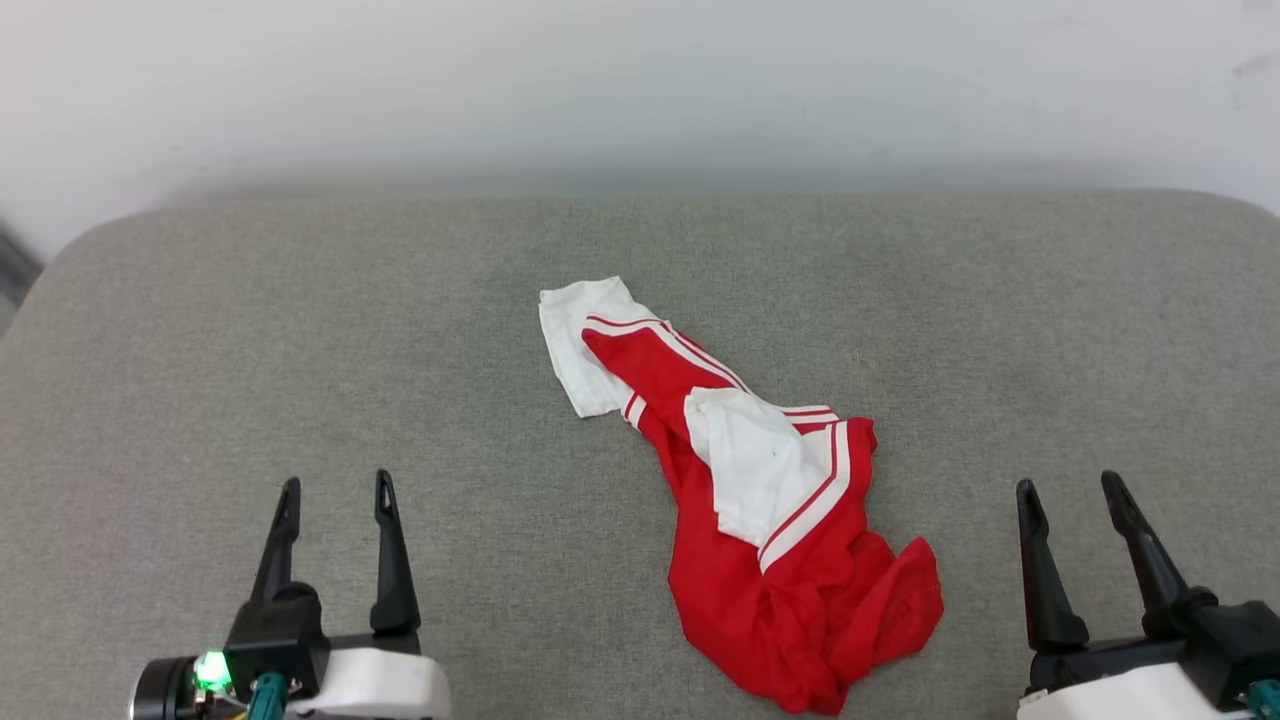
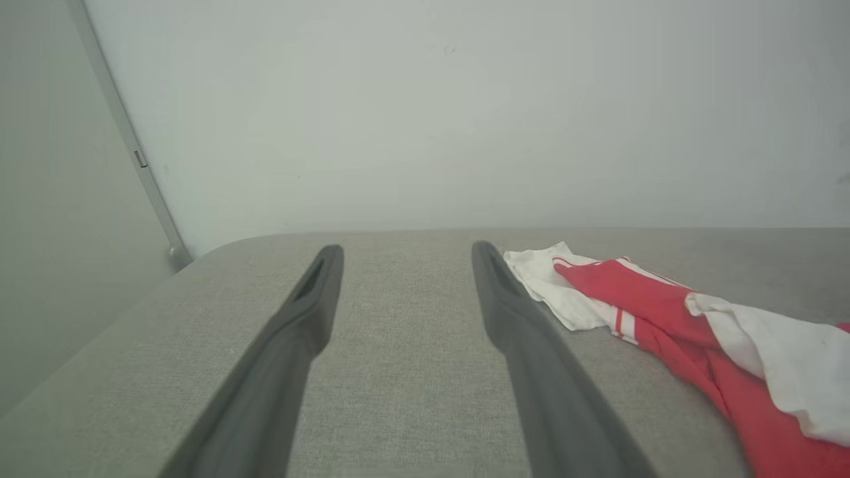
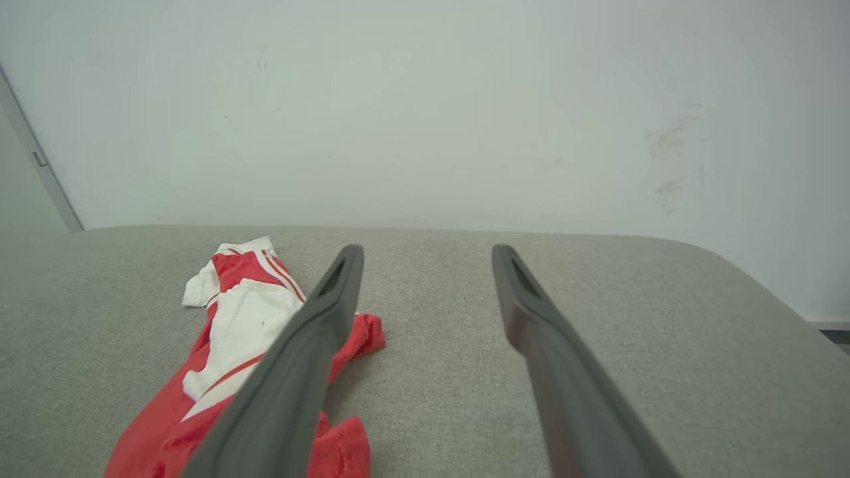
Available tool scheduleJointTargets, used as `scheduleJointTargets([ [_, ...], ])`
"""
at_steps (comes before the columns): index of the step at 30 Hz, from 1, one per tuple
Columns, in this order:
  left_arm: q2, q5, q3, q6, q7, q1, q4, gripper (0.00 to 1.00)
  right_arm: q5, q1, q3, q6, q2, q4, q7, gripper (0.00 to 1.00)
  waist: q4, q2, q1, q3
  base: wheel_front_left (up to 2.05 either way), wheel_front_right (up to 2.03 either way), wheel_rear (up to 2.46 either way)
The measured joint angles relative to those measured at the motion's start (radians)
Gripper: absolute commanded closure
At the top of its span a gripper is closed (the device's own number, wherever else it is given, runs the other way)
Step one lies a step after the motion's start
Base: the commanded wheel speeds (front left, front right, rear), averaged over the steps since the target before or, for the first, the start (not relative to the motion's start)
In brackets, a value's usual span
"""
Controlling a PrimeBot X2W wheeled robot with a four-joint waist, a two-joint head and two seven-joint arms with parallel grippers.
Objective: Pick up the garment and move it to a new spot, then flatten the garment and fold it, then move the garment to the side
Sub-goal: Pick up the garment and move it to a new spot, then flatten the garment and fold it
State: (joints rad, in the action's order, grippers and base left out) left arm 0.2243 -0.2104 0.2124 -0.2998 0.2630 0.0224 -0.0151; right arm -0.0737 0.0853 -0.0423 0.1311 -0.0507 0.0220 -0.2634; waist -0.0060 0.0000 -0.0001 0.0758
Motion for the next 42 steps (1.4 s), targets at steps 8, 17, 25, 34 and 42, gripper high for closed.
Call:
scheduleJointTargets([
  [8,-0.058,0.055,-0.088,0.085,0.0,0.06,0.006,0.0,-0.032,0.045,0.001,0.0,0.0,-0.012,0.0,0.0,0.001,0.0,0.0,-0.034,0.0,0.0,0.0],
  [17,-0.104,0.098,-0.156,0.153,0.0,0.096,0.019,0.0,-0.041,0.061,0.008,0.0,0.0,-0.018,0.0,0.0,0.0,0.0,0.0,-0.054,0.0,0.0,0.0],
  [25,-0.093,0.115,-0.192,0.252,0.0,-0.065,0.059,0.0,-0.026,0.034,0.01,0.0,0.0,-0.005,0.0,0.0,0.0,0.0,0.0,-0.024,0.0,0.0,0.0],
  [34,0.024,0.129,-0.169,0.37,-0.046,-0.447,0.228,0.0,-0.009,-0.035,-0.008,0.0,0.0,0.021,0.0,0.0,-0.018,0.0,0.0001,0.063,0.0,0.0,0.0],
  [42,0.089,0.046,-0.03,0.425,-0.328,-0.772,0.368,0.0,-0.001,-0.076,-0.01,0.0,0.0,0.038,0.0,0.0,-0.037,0.0,0.0002,0.155,0.0,0.0,0.0],
])
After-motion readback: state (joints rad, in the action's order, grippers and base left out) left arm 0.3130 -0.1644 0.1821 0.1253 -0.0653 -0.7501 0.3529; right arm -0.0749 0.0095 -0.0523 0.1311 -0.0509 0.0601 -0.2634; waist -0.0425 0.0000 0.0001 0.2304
